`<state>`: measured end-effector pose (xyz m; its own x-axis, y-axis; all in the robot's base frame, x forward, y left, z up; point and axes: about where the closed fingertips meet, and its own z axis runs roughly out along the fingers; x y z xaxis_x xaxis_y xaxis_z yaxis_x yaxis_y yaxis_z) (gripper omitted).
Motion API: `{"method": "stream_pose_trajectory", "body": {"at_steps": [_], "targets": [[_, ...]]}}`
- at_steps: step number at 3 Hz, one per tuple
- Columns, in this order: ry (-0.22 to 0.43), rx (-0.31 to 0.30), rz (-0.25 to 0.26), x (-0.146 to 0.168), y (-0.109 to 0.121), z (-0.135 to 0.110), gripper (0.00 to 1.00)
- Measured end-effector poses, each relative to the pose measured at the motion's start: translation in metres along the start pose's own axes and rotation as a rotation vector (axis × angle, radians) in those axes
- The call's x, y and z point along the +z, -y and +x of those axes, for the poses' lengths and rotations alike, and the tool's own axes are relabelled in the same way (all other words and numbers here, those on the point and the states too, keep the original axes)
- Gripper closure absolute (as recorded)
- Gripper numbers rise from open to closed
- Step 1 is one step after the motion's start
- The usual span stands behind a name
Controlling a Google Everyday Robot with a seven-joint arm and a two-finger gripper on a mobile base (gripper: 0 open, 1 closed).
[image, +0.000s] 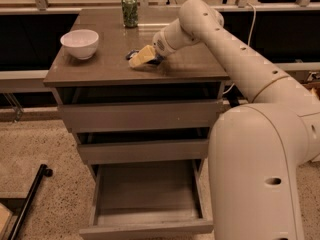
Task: Place rxbar blueberry into bottom drawer
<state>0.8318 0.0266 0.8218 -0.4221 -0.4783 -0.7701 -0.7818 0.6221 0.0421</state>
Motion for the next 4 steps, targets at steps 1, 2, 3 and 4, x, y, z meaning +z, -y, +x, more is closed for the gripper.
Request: {"method": "stream_pose_trajectory", "body": {"at_steps": [1, 2, 3, 4], "targets": [[-0.027, 0.0, -0.008, 0.0014, -0.0093, 0.0079, 0.42], [-0.029, -0.001, -0.003, -0.0028, -0.0106, 0.0075, 0.73], [-0.029, -0.001, -0.003, -0.005, -0.0108, 0.0049, 0.96], [-0.029, -0.001, -0.003, -0.0058, -0.0108, 0.0039, 1.0]]}}
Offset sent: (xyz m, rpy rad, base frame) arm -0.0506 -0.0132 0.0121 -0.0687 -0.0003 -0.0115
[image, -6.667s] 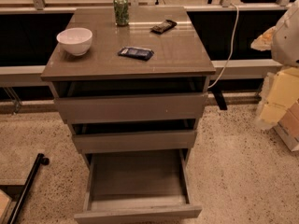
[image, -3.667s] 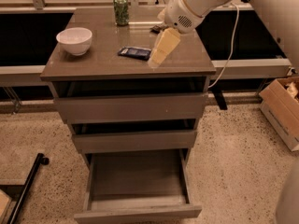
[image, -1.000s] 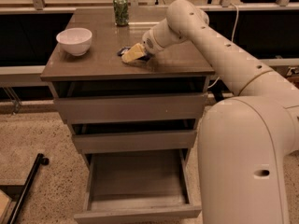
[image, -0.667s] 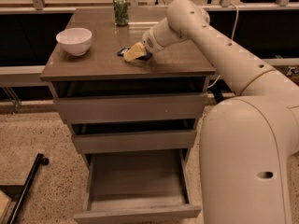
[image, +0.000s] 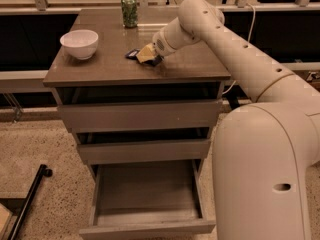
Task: Place rxbar blueberry into bottom drawer
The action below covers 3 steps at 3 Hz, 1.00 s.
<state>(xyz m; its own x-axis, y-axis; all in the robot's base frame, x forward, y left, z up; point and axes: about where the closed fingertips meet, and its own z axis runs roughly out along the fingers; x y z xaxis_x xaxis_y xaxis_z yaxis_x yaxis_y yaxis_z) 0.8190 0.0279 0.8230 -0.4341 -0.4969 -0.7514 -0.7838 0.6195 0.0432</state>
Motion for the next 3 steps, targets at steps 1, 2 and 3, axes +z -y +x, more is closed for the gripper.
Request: {"method": "stream_pose_trajectory", "body": {"at_steps": [1, 2, 3], "targets": [[0.0, 0.0, 0.0, -0.0006, 0.0, -0.0007, 1.0], [0.0, 0.0, 0.0, -0.0006, 0.0, -0.0007, 1.0], [0.0, 0.0, 0.0, -0.0006, -0.0001, -0.0007, 1.0]]}}
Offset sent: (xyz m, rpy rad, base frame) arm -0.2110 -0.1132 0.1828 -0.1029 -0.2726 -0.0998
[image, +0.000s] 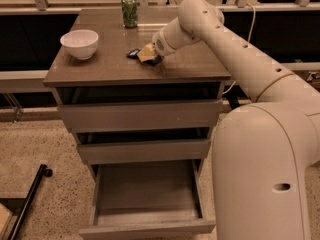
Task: Place rxbar blueberry into bottom drawer
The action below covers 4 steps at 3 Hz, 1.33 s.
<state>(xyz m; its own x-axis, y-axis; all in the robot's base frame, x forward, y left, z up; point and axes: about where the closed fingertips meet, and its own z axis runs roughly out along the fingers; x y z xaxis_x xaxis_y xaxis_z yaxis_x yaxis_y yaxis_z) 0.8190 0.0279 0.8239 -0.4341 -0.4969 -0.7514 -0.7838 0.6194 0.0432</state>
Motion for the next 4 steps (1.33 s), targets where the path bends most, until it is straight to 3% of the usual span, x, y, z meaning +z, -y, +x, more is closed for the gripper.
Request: {"method": "stream_pose_trajectory", "body": {"at_steps": [2, 4], "targets": [[0.0, 0.0, 0.0, 0.0, 0.0, 0.0, 0.59], [0.0, 0.0, 0.0, -0.0007, -0.0001, -0.0007, 0.04]]}}
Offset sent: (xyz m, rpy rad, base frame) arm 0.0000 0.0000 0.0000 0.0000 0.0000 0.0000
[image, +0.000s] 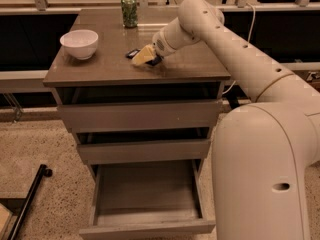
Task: Place rxbar blueberry into bottom drawer
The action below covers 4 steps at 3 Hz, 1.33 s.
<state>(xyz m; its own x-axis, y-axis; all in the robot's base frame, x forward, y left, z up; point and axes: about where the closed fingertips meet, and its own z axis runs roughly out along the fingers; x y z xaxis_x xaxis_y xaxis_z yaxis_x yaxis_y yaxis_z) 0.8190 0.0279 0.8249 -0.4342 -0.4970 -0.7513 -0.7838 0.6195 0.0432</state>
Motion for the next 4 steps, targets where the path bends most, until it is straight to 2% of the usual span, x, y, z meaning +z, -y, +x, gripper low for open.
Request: {"method": "stream_pose_trajectory", "body": {"at_steps": [2, 3, 4], "targets": [[0.0, 0.0, 0.0, 0.0, 0.0, 0.0, 0.0], [-0.032, 0.035, 0.041, -0.012, 0.007, 0.014, 0.0], [-0.057, 0.067, 0.079, -0.022, 0.01, 0.024, 0.1]]}}
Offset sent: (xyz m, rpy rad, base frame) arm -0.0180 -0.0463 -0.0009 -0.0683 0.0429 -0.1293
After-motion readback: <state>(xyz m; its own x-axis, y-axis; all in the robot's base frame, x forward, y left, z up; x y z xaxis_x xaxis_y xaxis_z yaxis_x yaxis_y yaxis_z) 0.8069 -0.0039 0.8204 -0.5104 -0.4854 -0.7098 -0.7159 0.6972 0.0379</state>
